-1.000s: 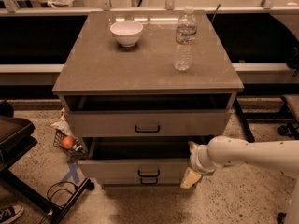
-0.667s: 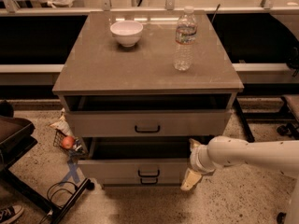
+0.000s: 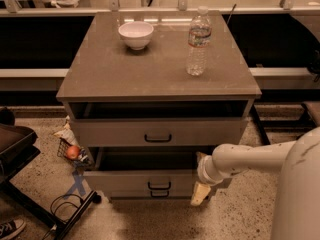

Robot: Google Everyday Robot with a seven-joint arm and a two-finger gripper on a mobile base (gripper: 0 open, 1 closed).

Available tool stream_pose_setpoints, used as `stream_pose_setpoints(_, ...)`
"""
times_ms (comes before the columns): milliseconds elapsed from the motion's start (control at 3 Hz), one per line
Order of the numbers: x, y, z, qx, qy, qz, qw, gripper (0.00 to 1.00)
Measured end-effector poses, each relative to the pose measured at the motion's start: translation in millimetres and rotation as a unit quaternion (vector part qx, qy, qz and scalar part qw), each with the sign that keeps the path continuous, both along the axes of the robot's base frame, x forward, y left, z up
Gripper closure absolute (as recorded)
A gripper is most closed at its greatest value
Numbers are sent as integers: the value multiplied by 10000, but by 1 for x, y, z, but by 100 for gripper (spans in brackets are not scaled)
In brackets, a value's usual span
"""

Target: Open middle drawer

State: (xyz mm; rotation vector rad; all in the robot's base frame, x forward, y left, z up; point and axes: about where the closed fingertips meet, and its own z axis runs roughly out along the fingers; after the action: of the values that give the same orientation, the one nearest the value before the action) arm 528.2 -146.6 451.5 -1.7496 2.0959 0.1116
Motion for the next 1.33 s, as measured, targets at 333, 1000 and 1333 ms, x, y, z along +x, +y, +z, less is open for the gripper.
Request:
stream_pose_setpoints(333,0,0,0,0,0,0,10000,0)
stream_pose_setpoints(1000,-8,6,-28,227,293,2,9993,40)
stream_pose_setpoints(1333,-12,4,-32,232,393,-37,9990,63)
